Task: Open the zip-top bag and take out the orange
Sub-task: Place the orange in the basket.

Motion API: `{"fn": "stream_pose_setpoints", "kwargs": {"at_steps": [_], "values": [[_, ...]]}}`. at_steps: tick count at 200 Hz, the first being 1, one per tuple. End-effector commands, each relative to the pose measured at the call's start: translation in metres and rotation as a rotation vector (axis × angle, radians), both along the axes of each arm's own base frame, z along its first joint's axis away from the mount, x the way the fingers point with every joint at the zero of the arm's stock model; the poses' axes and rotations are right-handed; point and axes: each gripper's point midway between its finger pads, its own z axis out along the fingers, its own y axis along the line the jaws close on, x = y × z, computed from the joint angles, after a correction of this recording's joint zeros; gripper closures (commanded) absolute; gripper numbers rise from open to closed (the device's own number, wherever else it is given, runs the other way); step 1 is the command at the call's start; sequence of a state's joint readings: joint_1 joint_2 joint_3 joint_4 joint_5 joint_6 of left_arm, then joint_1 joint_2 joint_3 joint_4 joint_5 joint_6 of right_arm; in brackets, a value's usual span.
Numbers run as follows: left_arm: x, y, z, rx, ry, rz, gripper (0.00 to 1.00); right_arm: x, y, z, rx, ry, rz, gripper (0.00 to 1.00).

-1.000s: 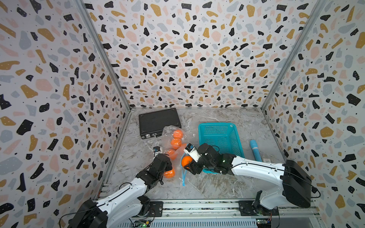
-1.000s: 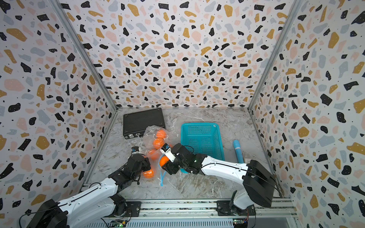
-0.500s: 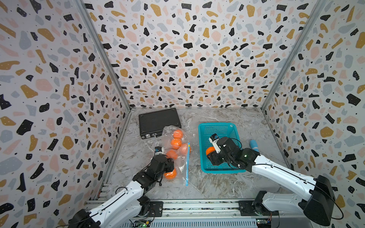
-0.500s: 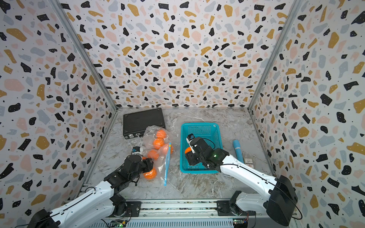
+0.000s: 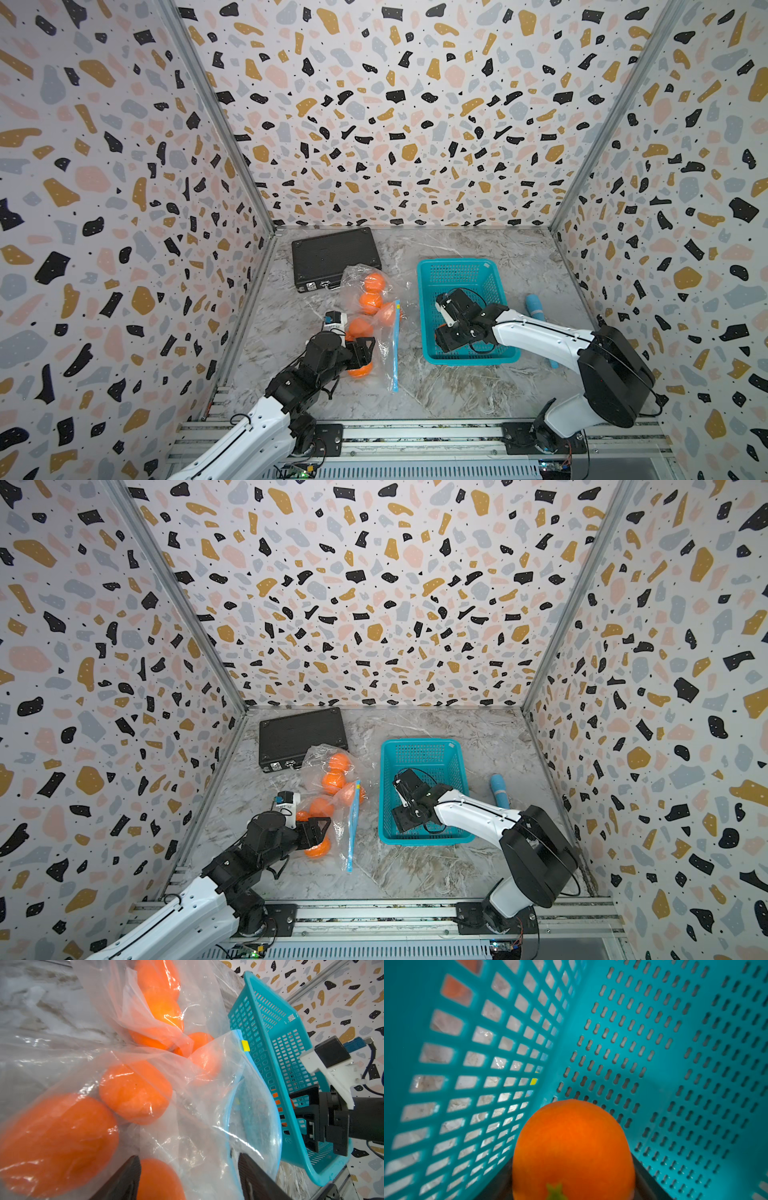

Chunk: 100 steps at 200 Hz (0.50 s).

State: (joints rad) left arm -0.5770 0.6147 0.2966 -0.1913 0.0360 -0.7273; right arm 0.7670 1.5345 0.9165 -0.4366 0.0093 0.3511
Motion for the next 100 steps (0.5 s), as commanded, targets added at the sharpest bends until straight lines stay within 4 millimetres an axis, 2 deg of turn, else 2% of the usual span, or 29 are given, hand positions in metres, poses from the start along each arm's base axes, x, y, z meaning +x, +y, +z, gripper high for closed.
{"fn": "stream_pose_setpoints", "kwargs": {"at_steps": [1,35,74,78,81,100], "values": [[0.000,0.005,0.002,0.008,0.002,0.020,0.25,-0.001,0.001,-0.001,0.015,0.009,-0.004,0.37],[0.000,0.006,-0.003,0.010,0.012,0.030,0.24,-0.001,0.000,0.002,0.018,0.000,-0.009,0.23],[0.006,0.020,-0.015,0.076,0.025,0.104,0.15,0.003,0.003,0.028,0.051,-0.050,0.004,0.11],[0.006,0.021,-0.015,0.080,0.024,0.108,0.14,0.003,0.002,0.030,0.045,-0.053,0.005,0.03],[0.006,0.022,-0.015,0.081,0.022,0.112,0.14,0.004,0.001,0.031,0.039,-0.054,0.002,0.01],[0.007,0.026,-0.013,0.090,0.006,0.129,0.15,0.008,0.001,0.047,0.042,-0.095,0.012,0.00]]}}
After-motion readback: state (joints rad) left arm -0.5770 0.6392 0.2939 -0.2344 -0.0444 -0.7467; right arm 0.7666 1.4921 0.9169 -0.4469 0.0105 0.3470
